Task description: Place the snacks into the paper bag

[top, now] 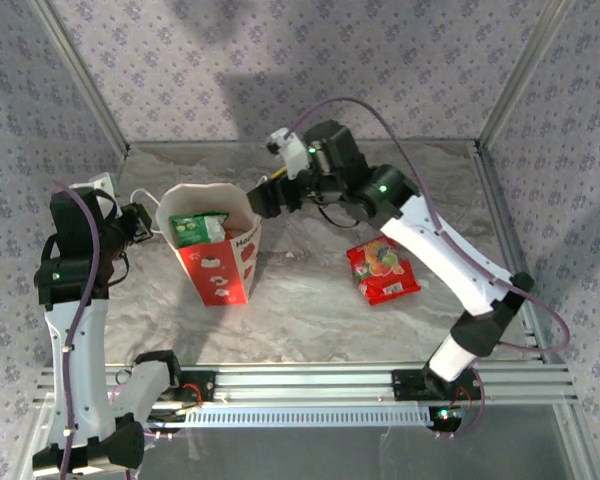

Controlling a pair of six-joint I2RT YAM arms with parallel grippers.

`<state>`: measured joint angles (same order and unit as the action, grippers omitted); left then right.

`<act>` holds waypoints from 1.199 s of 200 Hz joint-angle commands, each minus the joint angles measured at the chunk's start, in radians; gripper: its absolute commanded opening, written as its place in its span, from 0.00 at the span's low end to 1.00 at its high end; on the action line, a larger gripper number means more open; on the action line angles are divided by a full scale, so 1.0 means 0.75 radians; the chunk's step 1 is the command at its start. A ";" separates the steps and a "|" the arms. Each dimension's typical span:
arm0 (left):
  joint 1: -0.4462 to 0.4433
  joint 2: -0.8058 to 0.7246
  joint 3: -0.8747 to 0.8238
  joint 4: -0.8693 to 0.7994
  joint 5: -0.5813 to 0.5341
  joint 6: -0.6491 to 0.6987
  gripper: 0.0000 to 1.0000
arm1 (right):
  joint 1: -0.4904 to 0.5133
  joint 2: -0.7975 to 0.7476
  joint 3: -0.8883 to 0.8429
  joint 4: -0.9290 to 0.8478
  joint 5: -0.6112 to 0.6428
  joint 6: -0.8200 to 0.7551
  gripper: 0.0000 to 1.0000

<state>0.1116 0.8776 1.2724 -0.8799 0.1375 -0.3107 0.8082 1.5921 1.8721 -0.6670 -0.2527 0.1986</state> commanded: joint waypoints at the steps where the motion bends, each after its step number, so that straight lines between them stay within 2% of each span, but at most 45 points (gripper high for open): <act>1: 0.007 -0.014 0.045 -0.005 0.001 0.015 0.11 | -0.083 -0.119 -0.133 0.077 0.028 0.073 0.81; 26: 0.008 -0.017 0.038 0.005 0.003 0.011 0.11 | -0.127 -0.215 -0.224 0.038 0.114 0.039 0.83; 47: 0.007 -0.012 0.043 -0.003 0.007 0.005 0.11 | -0.132 -0.319 -0.287 -0.014 0.248 -0.054 0.83; 93: 0.008 -0.008 0.050 -0.013 0.007 0.003 0.12 | -0.171 -0.547 -0.509 0.033 0.435 -0.165 0.89; 168: 0.008 -0.035 0.036 -0.023 0.002 0.016 0.12 | -0.358 -0.568 -0.584 -0.013 0.479 -0.069 0.91; 240: 0.007 -0.037 0.038 -0.028 0.001 0.037 0.12 | -0.638 -0.582 -0.691 -0.071 0.473 0.159 0.92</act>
<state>0.1116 0.8619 1.2724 -0.8955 0.1379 -0.3031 0.3916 1.1667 1.3865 -0.6811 0.0917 0.2317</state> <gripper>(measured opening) 0.120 0.914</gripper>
